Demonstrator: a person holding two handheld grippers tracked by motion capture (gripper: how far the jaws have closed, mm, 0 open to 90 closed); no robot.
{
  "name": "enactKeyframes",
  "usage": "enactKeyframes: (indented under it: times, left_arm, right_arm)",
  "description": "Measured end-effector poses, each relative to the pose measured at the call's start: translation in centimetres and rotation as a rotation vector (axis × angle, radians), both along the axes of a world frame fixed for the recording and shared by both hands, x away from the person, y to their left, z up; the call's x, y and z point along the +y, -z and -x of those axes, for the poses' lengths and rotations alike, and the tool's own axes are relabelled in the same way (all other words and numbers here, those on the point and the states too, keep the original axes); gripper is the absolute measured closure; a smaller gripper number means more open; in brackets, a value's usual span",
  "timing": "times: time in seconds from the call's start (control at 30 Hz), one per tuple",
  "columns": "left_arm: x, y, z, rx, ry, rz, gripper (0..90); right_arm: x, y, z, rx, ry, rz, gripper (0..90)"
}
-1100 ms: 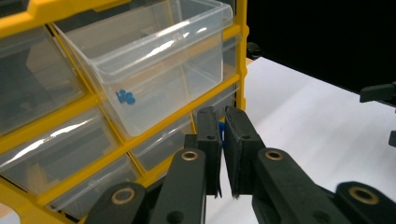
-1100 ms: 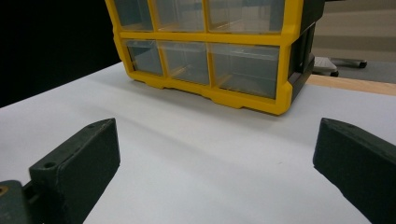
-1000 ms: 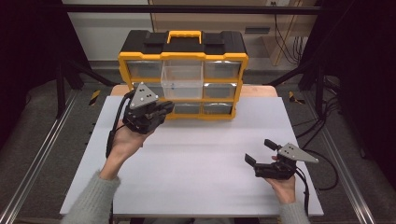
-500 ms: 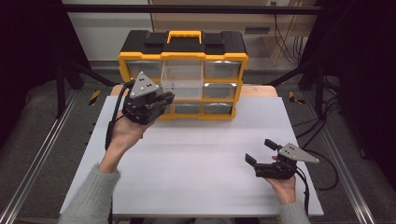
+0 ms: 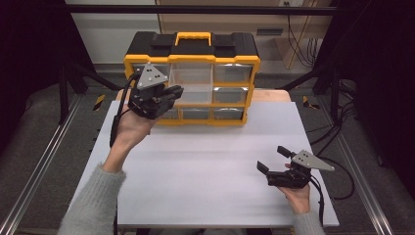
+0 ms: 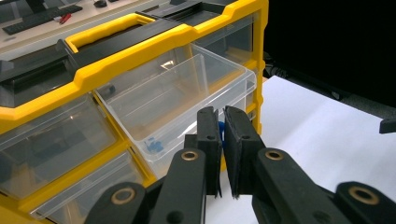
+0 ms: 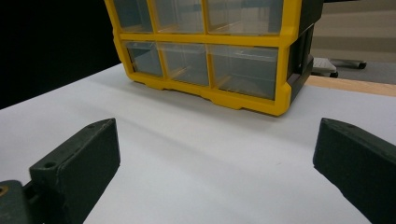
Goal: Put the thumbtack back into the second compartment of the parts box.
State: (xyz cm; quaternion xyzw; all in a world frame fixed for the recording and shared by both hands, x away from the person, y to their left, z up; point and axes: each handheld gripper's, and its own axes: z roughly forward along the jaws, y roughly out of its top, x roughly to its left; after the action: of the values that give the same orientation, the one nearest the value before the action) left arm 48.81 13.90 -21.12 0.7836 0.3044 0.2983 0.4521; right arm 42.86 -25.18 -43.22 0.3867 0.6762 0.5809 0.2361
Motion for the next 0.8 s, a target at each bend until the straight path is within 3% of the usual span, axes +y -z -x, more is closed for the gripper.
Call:
enactKeyframes:
  times: [0.37, 0.8]
  left_arm:
    - [0.3, 0.0, -1.8, 0.008, -0.020, 0.021, 84.0]
    - [0.2, -0.5, -3.1, 0.000, -0.040, 0.009, 83.9]
  right_arm:
    - [0.0, 0.0, 0.0, 0.000, 0.001, 0.003, 1.2]
    - [0.0, 0.0, 0.0, 0.001, 0.001, 0.004, 1.2]
